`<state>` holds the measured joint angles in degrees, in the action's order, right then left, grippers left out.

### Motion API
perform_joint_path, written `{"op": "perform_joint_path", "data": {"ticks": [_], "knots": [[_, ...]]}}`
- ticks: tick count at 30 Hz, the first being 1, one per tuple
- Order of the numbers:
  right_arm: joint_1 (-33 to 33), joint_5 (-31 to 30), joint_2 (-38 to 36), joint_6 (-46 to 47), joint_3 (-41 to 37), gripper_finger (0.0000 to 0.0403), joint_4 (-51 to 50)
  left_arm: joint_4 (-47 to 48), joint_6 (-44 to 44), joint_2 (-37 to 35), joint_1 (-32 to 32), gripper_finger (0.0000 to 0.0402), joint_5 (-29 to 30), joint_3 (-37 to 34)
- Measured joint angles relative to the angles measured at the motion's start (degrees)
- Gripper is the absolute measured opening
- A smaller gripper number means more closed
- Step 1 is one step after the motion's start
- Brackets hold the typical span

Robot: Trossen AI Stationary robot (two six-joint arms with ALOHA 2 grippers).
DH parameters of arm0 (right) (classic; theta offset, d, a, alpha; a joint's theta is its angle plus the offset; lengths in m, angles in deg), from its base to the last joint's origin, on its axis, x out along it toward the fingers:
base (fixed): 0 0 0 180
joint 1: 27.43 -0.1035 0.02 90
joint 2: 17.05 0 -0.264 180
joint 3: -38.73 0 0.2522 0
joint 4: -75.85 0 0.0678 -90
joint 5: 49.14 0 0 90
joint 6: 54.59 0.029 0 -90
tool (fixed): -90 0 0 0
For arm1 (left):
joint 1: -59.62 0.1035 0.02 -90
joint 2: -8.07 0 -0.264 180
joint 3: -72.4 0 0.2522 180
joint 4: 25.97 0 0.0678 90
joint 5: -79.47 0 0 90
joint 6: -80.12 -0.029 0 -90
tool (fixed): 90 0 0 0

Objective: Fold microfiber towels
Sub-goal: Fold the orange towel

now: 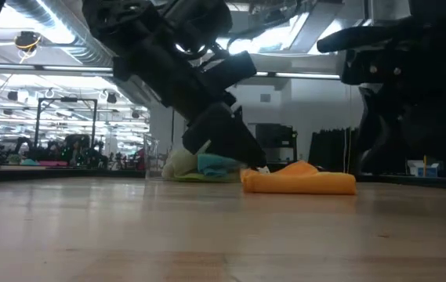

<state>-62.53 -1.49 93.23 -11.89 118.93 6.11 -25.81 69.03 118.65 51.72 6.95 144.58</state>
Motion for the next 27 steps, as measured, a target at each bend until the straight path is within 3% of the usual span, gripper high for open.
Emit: {"op": "perform_joint_path", "data": {"ticks": [6, 13, 19, 23, 27], "knots": [[0.09, -2.96, -0.02, -1.26, -1.14, 0.0165, 0.32, 1.20, -0.02, 0.03, 0.18, 0.0204, 1.00, 0.00], [0.66, -3.43, -0.02, 0.11, -1.14, 0.0168, 1.57, 1.07, 0.02, 0.05, 1.16, 0.0206, 1.11, 0.00], [3.11, -2.69, -0.02, 3.01, -1.12, 0.0225, 2.76, 0.93, 0.09, 0.05, 1.38, 0.0207, 1.20, 0.00], [4.41, -2.55, 0.09, 0.43, -1.12, 0.0267, 3.71, 0.95, 0.19, 0.15, 1.40, 0.0208, -0.47, 0.00], [5.93, -0.87, 0.48, -3.24, -1.12, 0.0281, 4.20, 0.38, 0.04, 1.15, 1.51, 0.0208, -1.84, -0.10]]}}
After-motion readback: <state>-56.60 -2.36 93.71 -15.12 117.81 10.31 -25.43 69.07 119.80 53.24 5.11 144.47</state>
